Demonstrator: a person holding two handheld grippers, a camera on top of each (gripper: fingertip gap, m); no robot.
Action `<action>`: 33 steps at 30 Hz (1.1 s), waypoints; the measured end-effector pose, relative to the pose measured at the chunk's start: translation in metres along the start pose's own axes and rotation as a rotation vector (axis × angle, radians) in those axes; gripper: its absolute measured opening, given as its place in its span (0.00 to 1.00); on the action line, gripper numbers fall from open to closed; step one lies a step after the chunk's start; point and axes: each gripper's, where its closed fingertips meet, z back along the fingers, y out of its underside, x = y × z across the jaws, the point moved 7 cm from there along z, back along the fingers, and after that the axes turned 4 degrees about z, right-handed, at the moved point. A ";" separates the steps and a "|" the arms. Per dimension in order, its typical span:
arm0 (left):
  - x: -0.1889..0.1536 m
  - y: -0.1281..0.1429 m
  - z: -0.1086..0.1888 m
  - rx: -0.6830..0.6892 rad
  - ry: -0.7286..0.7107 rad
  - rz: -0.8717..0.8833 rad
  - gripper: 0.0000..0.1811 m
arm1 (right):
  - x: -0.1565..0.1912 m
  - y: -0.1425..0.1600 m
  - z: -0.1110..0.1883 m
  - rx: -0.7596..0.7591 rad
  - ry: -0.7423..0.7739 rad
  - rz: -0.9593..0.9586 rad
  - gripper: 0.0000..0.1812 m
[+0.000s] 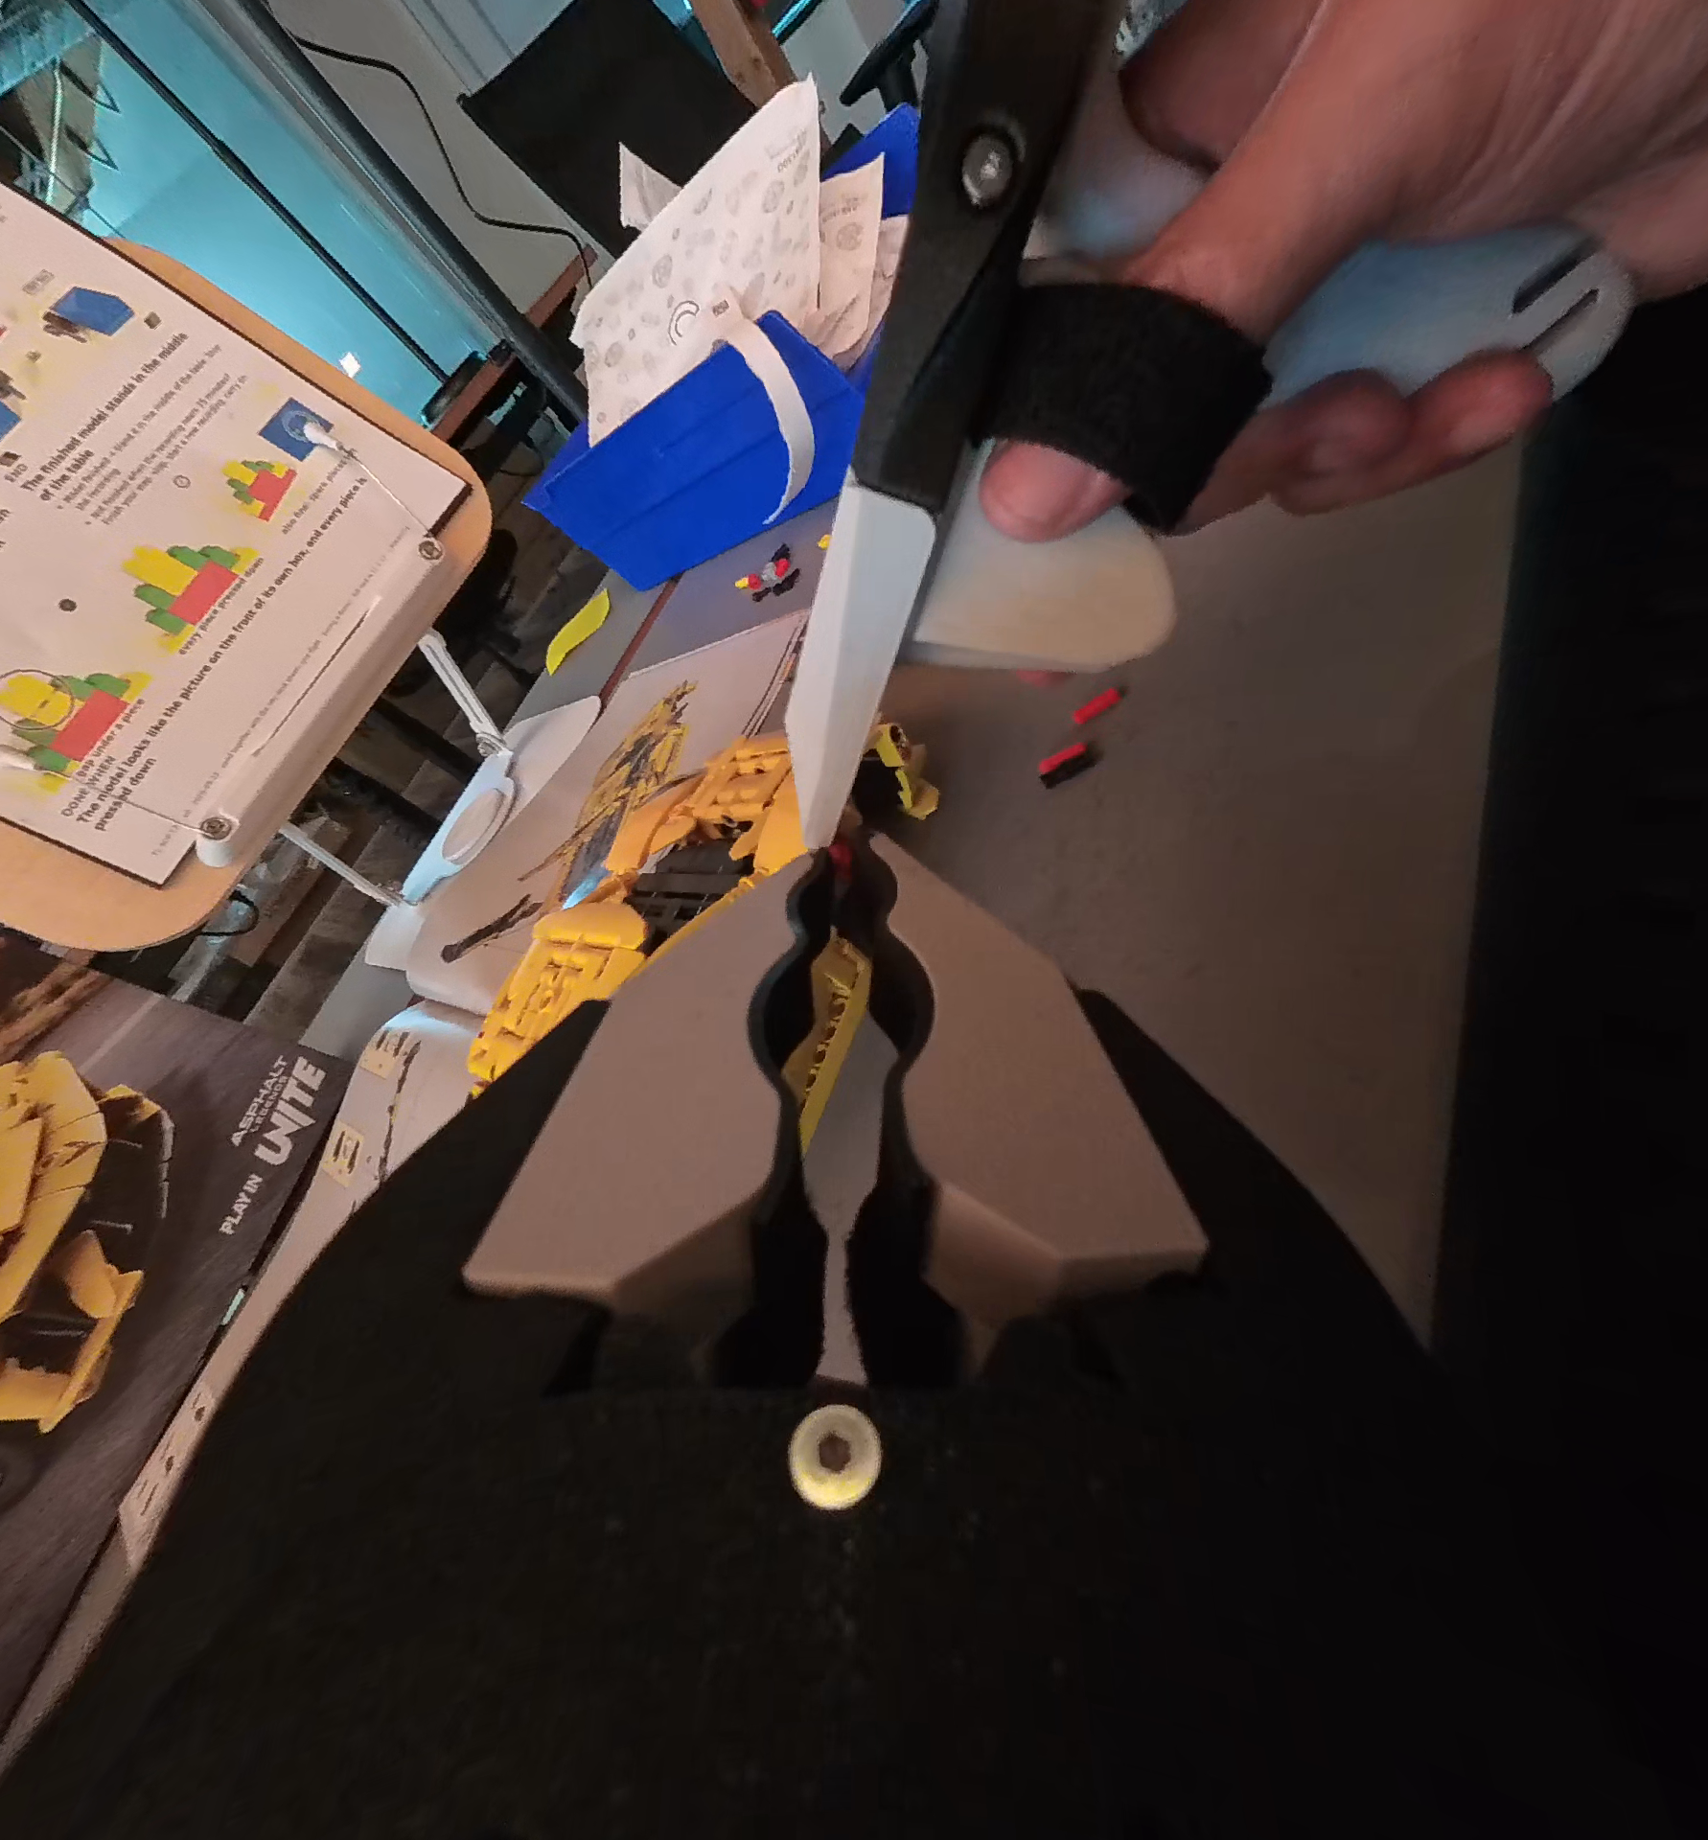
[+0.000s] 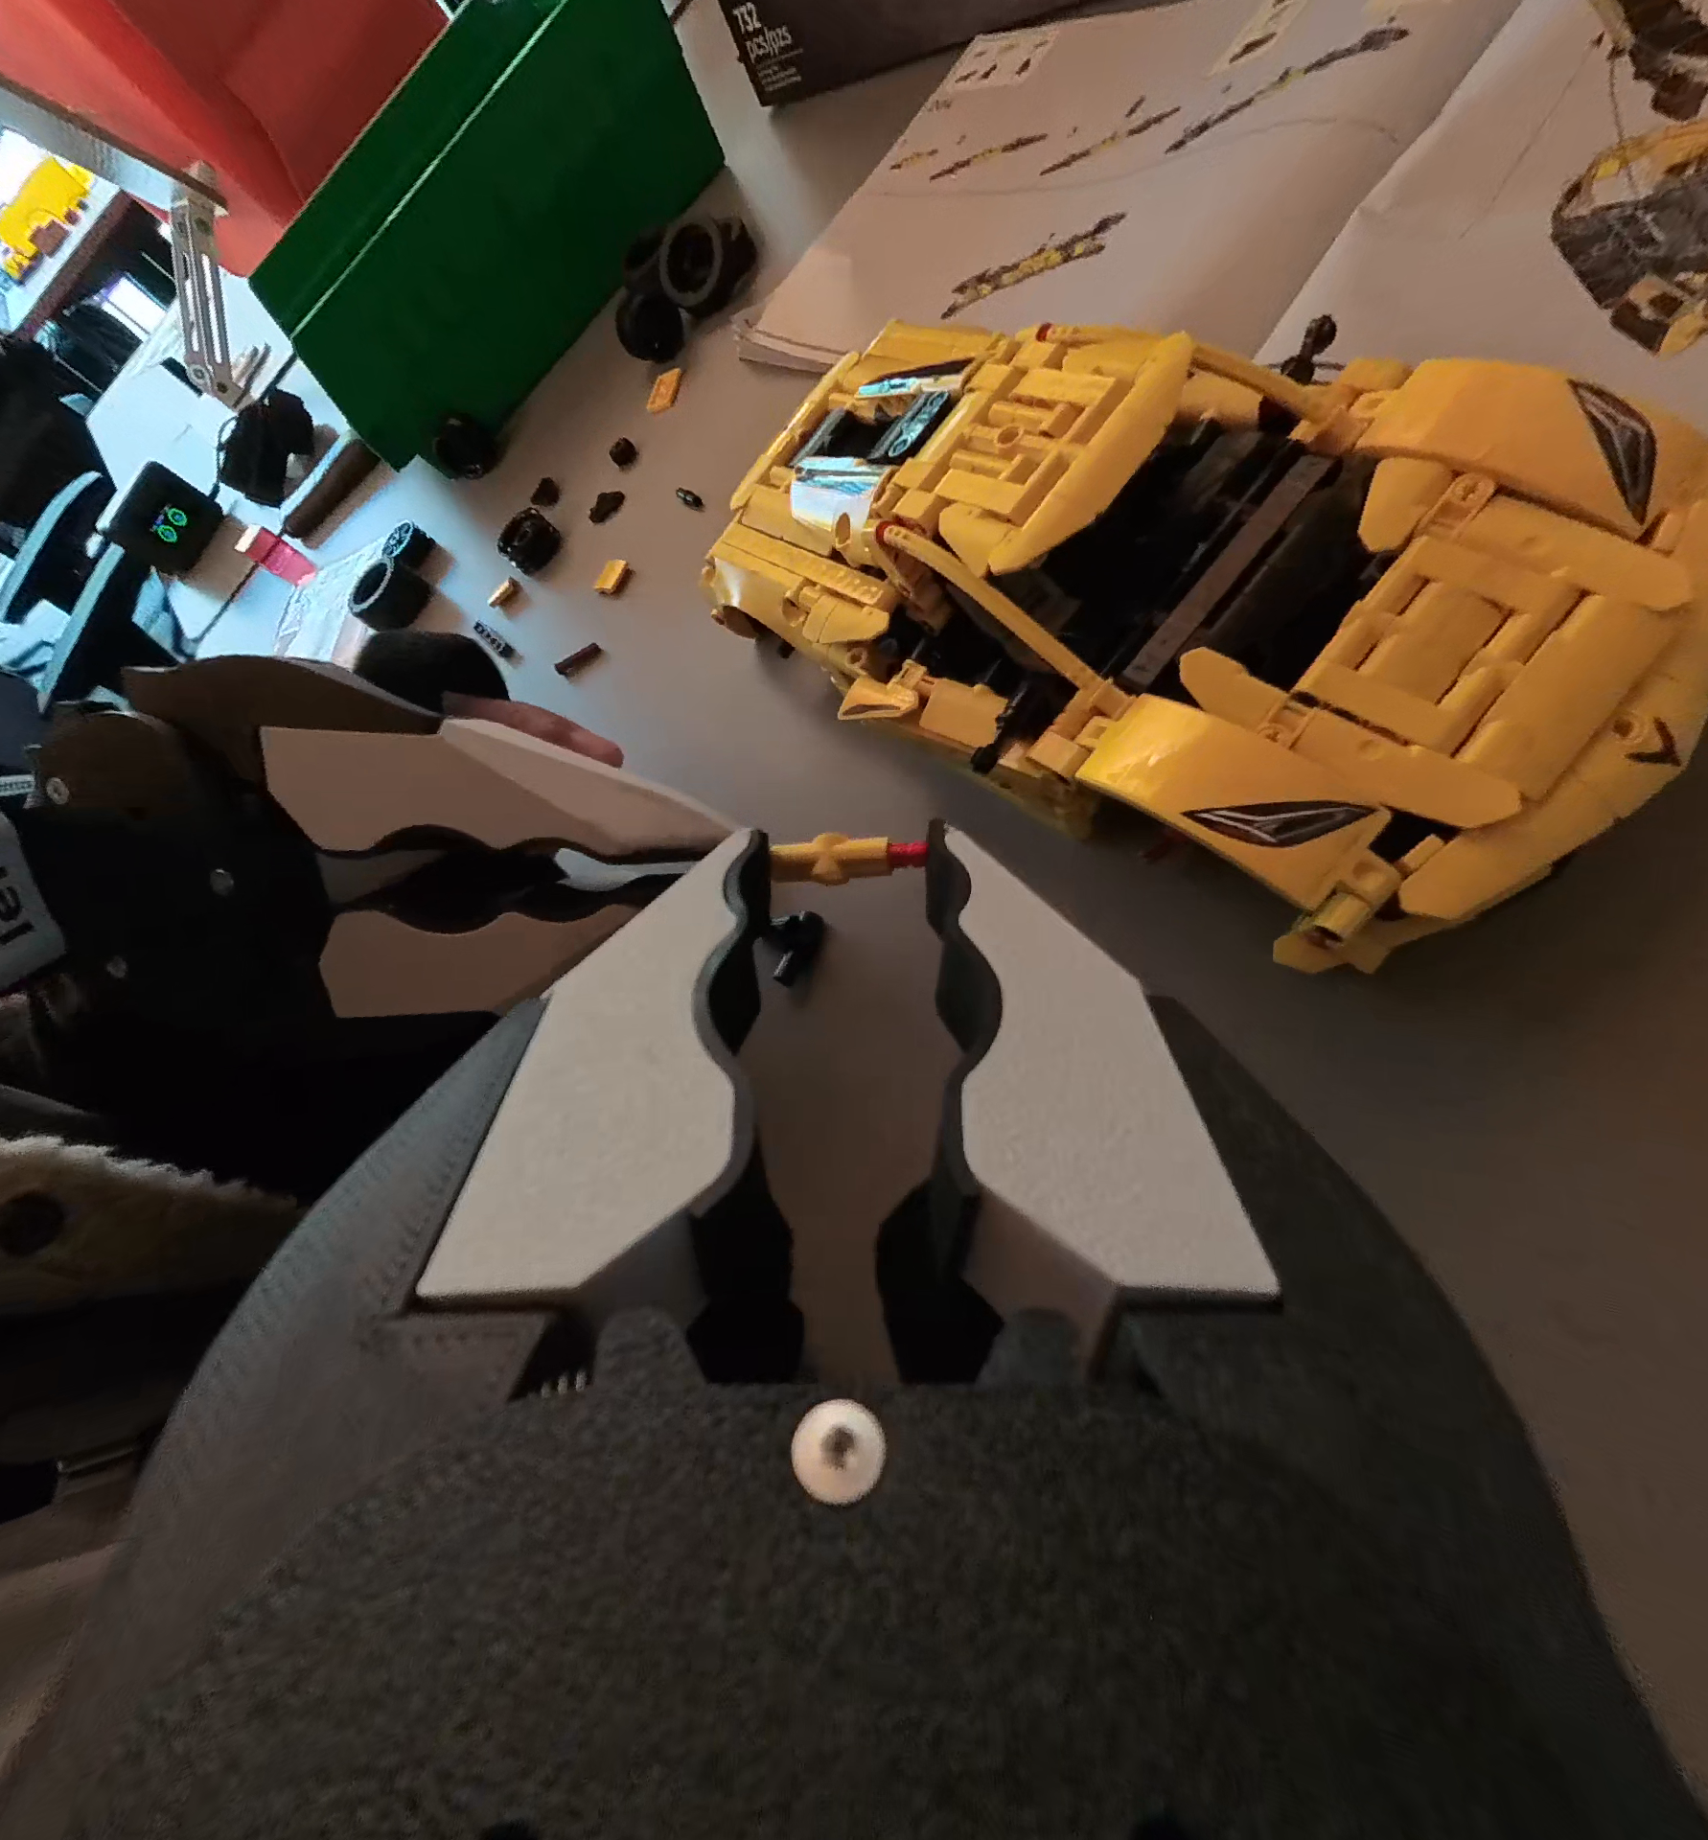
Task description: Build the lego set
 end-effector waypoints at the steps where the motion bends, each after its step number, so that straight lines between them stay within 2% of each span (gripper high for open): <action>1: -0.001 0.000 0.000 0.001 -0.001 -0.006 0.01 | 0.000 0.001 0.000 0.001 -0.001 -0.002 0.18; 5: 0.000 -0.004 0.000 -0.033 0.009 0.018 0.01 | -0.002 -0.002 0.005 -0.009 -0.059 0.022 0.18; 7: -0.002 -0.004 -0.001 -0.023 0.013 -0.002 0.01 | -0.001 -0.001 0.006 0.013 -0.099 0.035 0.23; 14: 0.000 -0.007 0.001 -0.054 -0.001 0.033 0.01 | 0.001 -0.003 0.007 0.002 -0.113 0.078 0.24; 18: 0.003 -0.011 0.004 -0.108 0.007 0.088 0.02 | -0.002 -0.002 0.008 -0.049 -0.247 -0.034 0.23; 25: 0.005 -0.016 0.006 -0.165 0.028 0.147 0.02 | -0.014 0.008 0.002 -0.111 -0.539 -0.283 0.17; 33: 0.008 -0.019 0.008 -0.214 0.031 0.199 0.05 | -0.017 0.013 -0.003 -0.135 -0.768 -0.454 0.17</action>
